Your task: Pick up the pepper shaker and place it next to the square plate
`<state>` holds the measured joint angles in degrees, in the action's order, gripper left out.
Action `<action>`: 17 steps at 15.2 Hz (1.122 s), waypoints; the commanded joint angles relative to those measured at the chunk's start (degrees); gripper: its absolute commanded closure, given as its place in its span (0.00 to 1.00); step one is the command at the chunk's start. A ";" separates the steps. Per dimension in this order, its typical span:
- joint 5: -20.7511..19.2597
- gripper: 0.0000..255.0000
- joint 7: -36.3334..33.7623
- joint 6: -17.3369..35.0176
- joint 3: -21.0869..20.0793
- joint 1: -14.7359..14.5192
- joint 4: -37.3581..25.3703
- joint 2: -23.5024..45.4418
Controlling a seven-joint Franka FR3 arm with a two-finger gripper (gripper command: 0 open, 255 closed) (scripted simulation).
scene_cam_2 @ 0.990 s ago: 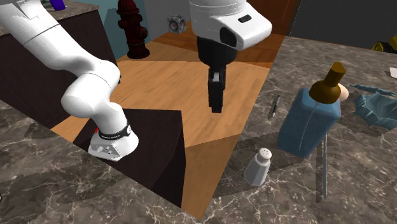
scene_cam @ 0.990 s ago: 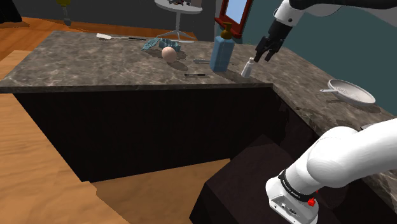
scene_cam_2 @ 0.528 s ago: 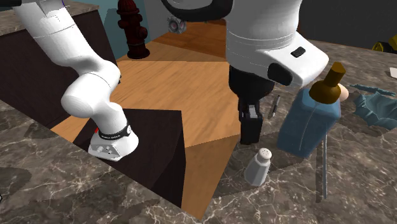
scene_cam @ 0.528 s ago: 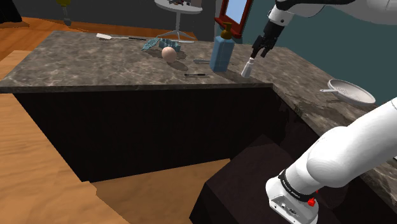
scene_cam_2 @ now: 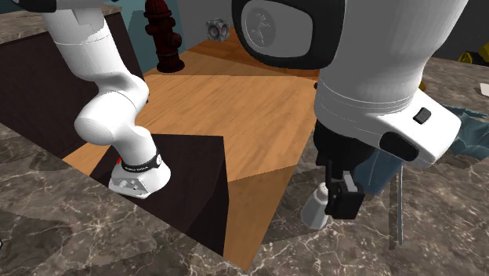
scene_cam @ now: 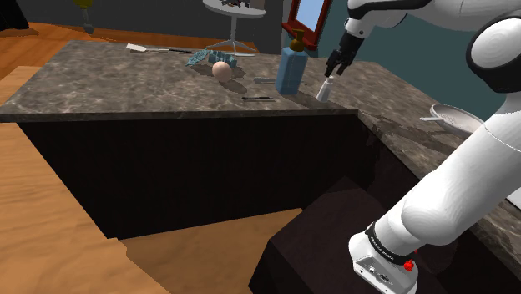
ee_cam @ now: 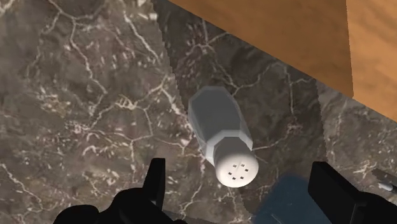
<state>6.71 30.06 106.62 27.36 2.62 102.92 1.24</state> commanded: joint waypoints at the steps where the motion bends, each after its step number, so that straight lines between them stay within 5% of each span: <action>1: 0.17 0.00 0.22 1.50 -0.01 -0.01 1.26 0.24; 11: 0.40 0.00 0.38 3.38 -0.08 -0.06 2.86 0.58; 12: 0.40 1.00 0.38 3.38 -0.08 -0.06 2.86 0.58; 17: 0.40 1.00 0.38 3.37 -0.08 -0.06 2.85 0.58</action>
<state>7.11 30.44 110.01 27.28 2.56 105.74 1.81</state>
